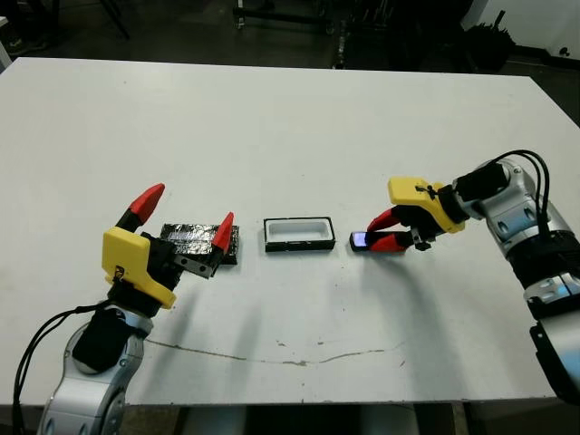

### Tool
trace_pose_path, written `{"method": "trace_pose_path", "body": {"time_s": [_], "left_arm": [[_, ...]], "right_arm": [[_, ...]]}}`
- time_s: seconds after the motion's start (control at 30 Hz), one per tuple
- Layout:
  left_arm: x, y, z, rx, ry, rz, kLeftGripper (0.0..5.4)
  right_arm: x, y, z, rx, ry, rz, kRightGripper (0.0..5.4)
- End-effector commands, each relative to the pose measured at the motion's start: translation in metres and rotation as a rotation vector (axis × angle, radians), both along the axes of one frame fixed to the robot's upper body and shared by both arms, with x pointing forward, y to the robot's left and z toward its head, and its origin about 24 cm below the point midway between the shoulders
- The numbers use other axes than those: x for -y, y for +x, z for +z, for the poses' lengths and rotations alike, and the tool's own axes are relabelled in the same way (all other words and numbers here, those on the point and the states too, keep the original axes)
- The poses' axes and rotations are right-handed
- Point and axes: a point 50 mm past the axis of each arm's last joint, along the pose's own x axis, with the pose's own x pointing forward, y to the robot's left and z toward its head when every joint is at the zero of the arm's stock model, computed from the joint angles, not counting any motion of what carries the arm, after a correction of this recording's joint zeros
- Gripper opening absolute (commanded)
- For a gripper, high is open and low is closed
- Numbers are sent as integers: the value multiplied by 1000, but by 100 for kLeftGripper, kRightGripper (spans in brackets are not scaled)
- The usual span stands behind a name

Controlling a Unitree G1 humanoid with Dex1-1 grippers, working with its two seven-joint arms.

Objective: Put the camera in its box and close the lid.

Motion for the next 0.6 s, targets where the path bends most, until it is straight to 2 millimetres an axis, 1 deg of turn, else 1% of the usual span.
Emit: {"method": "trace_pose_path", "body": {"time_s": [0.03,0.33,0.43,0.53,0.6], "left_arm": [[-2,-1,0,-3,6,15,540],[-1,-1,-1,-2,11,15,540],[-1,-1,-1,-6,8,13,540],[-1,-1,-1,-5,7,16,540],[-1,-1,-1,-4,7,16,540]], "right_arm": [[6,-4,-3,-14,-30,-1,166],[5,-6,-2,-35,-40,-19,166],[5,-5,1,2,-14,-8,166],[6,-4,2,6,20,-42,166],[7,-3,2,-29,56,-100,166]]}}
